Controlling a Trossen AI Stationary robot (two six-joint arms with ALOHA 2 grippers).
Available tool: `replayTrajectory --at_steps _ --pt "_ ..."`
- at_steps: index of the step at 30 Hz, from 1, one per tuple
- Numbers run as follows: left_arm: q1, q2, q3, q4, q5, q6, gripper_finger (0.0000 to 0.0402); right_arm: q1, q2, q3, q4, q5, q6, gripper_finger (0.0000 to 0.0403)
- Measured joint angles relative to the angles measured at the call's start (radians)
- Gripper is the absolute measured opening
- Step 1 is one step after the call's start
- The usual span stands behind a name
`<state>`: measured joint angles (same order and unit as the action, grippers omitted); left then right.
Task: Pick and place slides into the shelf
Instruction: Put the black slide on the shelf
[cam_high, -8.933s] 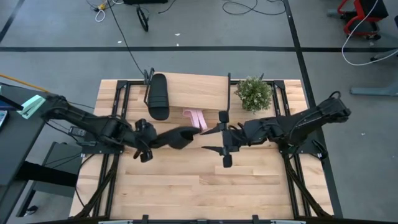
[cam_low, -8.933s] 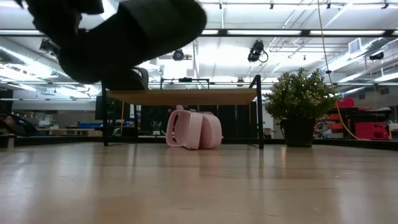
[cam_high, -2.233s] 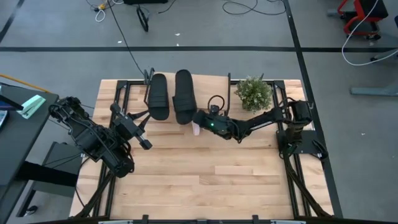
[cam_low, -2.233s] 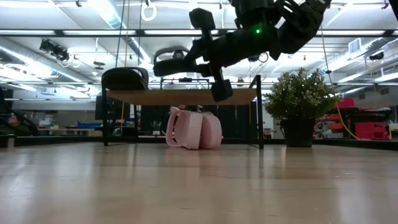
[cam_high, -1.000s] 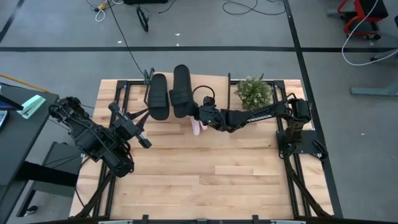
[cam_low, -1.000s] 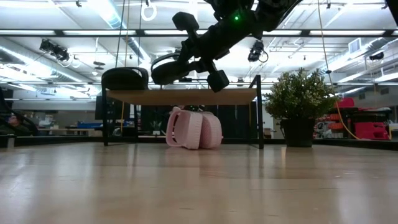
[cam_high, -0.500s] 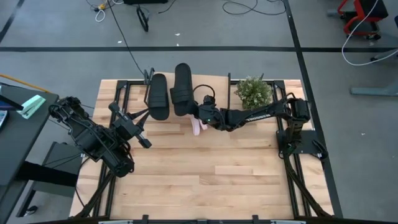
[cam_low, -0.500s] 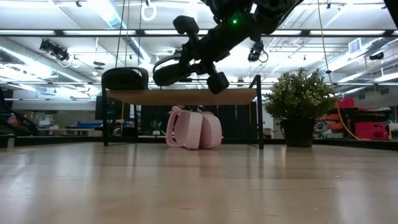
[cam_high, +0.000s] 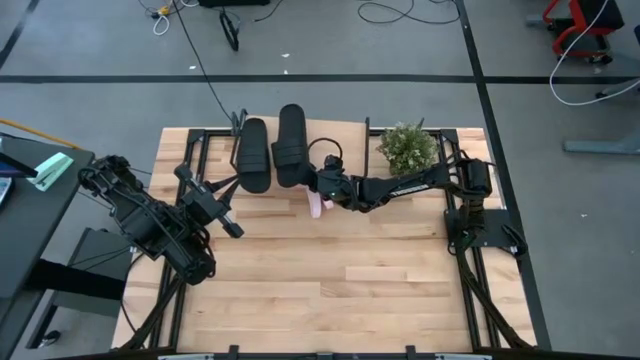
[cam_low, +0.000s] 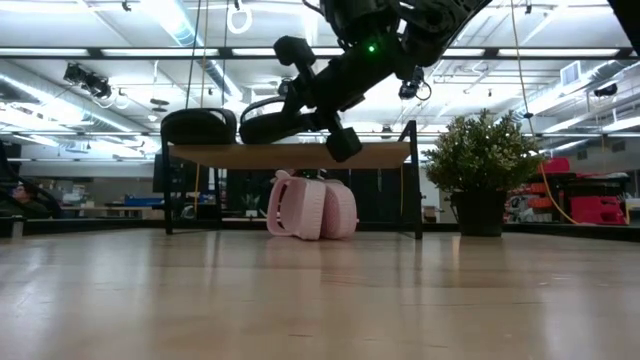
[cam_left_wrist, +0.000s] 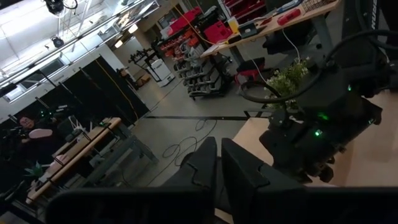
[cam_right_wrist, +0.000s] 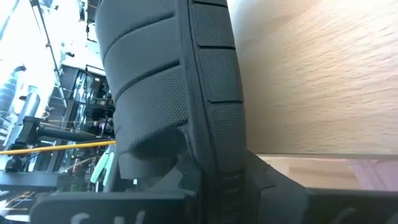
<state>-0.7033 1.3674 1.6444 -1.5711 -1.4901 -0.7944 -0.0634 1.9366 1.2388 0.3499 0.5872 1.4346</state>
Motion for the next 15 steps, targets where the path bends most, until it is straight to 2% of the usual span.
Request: replayTrajectory --at_steps 6,15 --pt "0.000 0.000 0.000 0.000 -0.006 0.000 0.0036 0.004 0.000 -0.002 0.052 -0.021 -0.022 0.0053" --pt "0.000 0.000 0.000 0.000 -0.006 -0.002 0.0021 0.016 0.000 -0.002 0.067 -0.021 -0.024 0.0053"
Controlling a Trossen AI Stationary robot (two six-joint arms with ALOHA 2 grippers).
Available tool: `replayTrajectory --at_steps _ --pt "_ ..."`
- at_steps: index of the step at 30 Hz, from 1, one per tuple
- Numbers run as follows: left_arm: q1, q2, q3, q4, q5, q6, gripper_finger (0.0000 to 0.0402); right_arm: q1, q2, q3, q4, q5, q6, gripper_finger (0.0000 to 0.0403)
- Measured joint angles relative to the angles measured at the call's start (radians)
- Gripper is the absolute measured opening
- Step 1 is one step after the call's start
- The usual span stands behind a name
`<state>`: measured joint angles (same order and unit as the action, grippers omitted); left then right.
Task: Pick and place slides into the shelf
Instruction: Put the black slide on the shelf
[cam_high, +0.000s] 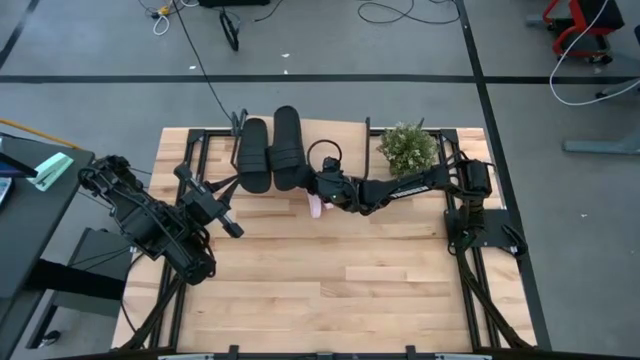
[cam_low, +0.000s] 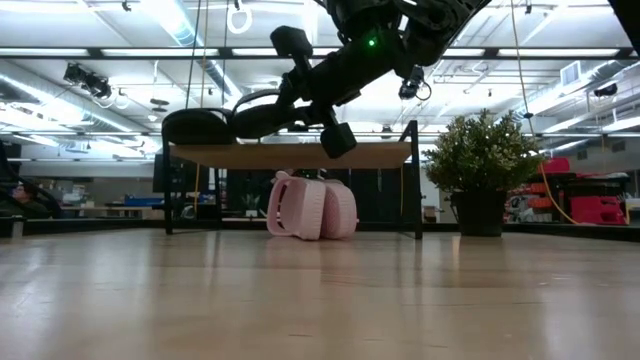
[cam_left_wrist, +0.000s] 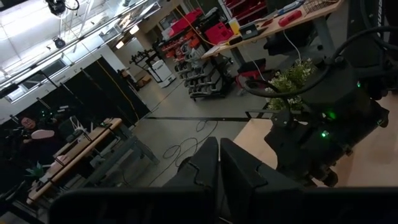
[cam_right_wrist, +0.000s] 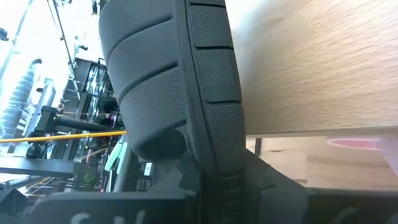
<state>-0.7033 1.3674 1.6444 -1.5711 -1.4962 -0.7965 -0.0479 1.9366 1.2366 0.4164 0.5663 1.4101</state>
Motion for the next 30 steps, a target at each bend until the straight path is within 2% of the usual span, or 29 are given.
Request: replayTrajectory --at_steps 11,20,30 --pt "0.074 0.000 0.000 0.000 0.000 -0.004 0.0034 0.001 0.000 0.000 0.003 0.000 0.002 0.0054" --pt "0.118 0.000 0.000 0.000 0.011 -0.005 0.0022 0.006 0.000 0.000 0.005 -0.023 0.003 0.0116" --pt "0.118 0.000 0.000 0.000 0.027 -0.007 0.0027 -0.006 0.000 0.000 0.004 -0.110 -0.048 0.0126"
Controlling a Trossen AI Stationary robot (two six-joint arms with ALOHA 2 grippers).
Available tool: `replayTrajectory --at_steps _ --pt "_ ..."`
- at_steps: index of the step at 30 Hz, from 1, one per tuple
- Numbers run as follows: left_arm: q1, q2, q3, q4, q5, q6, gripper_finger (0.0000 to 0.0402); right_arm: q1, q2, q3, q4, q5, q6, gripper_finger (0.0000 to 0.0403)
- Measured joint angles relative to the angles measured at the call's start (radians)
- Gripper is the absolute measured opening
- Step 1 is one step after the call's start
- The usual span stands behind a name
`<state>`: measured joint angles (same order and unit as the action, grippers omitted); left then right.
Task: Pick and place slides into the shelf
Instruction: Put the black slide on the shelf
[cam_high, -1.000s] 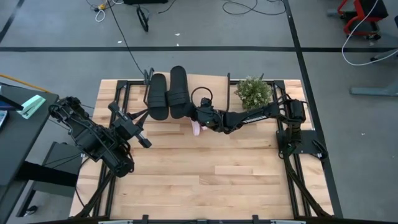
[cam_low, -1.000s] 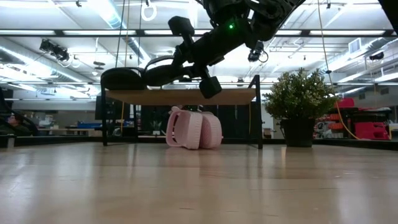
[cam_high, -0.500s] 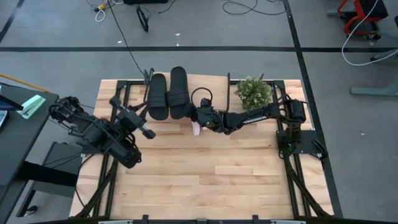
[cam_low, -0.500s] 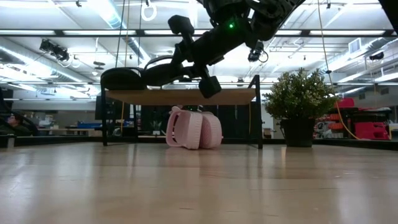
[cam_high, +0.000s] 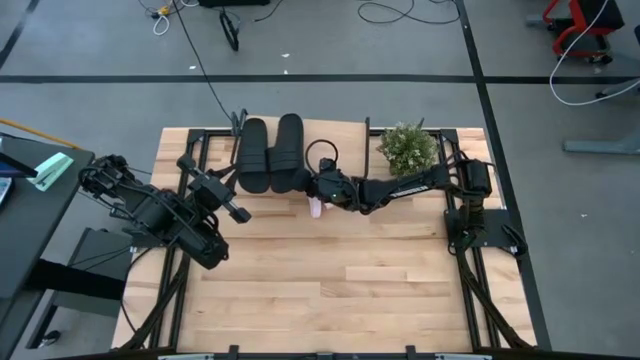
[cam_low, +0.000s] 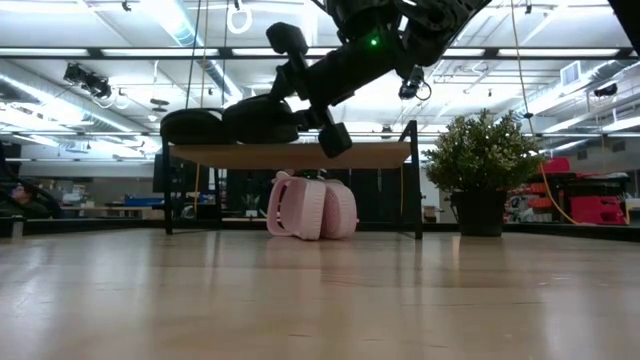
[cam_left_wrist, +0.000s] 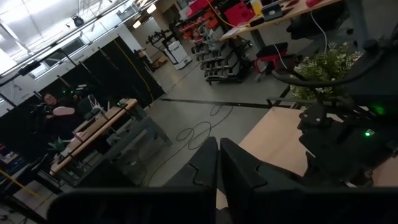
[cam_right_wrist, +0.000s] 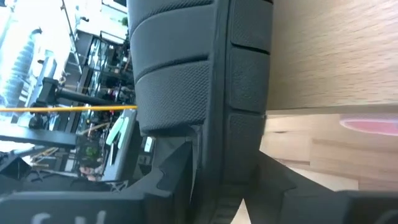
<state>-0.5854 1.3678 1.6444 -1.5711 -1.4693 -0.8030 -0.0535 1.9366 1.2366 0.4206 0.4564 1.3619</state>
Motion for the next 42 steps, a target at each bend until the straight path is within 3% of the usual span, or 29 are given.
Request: replayTrajectory --at_steps 10,18,30,42 --pt "0.000 0.000 0.000 0.000 0.001 -0.005 0.0019 -0.005 0.000 0.000 0.000 -0.020 -0.045 0.0143" --pt "0.000 0.000 0.000 0.000 0.008 -0.006 0.0023 -0.007 -0.001 0.000 -0.006 -0.032 -0.076 0.0189" --pt "0.000 0.000 0.000 0.000 0.008 -0.006 0.0019 -0.038 -0.001 0.000 -0.009 -0.241 -0.030 0.0269" --pt "0.000 0.000 0.000 0.000 0.009 -0.024 0.0029 -0.065 -0.001 0.000 -0.031 -0.380 -0.033 0.0281"
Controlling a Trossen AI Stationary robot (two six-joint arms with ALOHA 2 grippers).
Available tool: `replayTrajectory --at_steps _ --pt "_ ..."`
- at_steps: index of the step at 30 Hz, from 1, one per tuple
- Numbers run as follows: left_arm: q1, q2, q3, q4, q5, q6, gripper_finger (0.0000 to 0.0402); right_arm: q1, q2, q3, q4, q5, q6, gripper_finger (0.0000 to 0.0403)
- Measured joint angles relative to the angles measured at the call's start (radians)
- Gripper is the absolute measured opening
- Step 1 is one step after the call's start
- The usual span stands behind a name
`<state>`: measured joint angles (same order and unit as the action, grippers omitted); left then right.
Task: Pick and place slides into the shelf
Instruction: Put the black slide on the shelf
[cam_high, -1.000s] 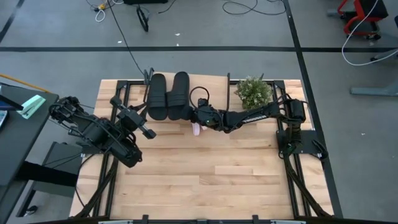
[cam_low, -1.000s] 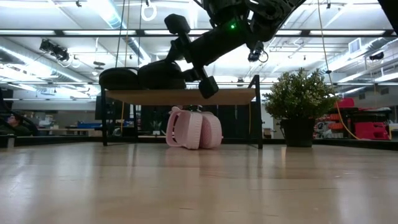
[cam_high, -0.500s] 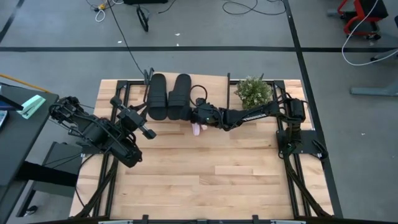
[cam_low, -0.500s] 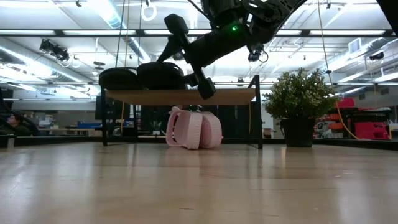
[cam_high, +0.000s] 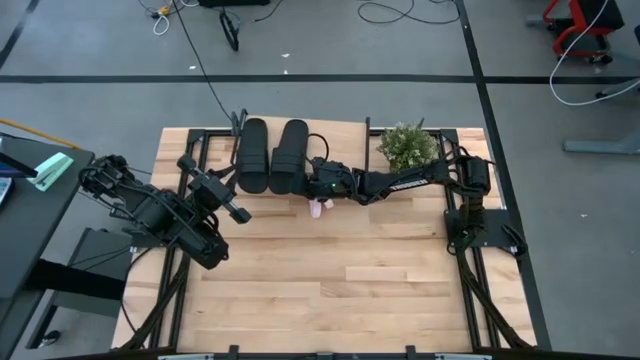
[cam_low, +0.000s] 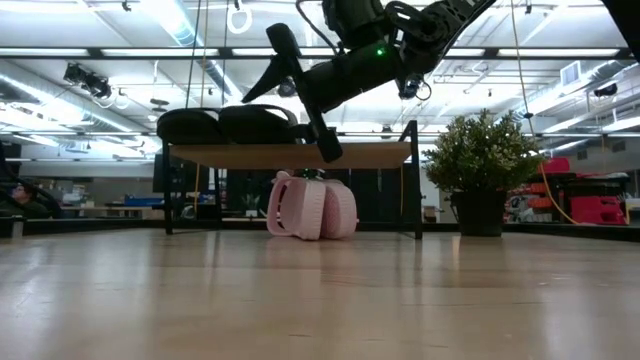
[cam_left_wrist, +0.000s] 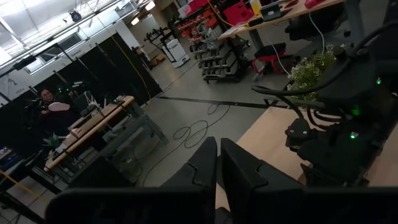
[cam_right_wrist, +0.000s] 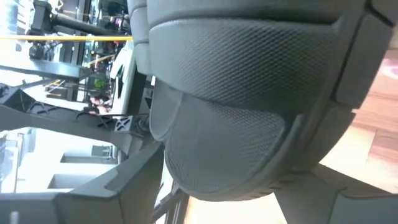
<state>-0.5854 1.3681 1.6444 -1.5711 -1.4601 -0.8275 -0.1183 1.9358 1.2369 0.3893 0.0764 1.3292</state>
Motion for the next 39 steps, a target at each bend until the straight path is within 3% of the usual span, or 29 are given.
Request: replayTrajectory --at_steps 30,39 --pt "0.000 0.000 0.000 0.000 0.024 0.002 0.0016 -0.012 -0.007 0.000 -0.006 -0.178 -0.046 0.0282" --pt "0.000 0.000 0.000 0.000 0.024 0.014 0.0029 -0.012 -0.007 0.001 -0.050 -0.183 -0.081 0.0281"
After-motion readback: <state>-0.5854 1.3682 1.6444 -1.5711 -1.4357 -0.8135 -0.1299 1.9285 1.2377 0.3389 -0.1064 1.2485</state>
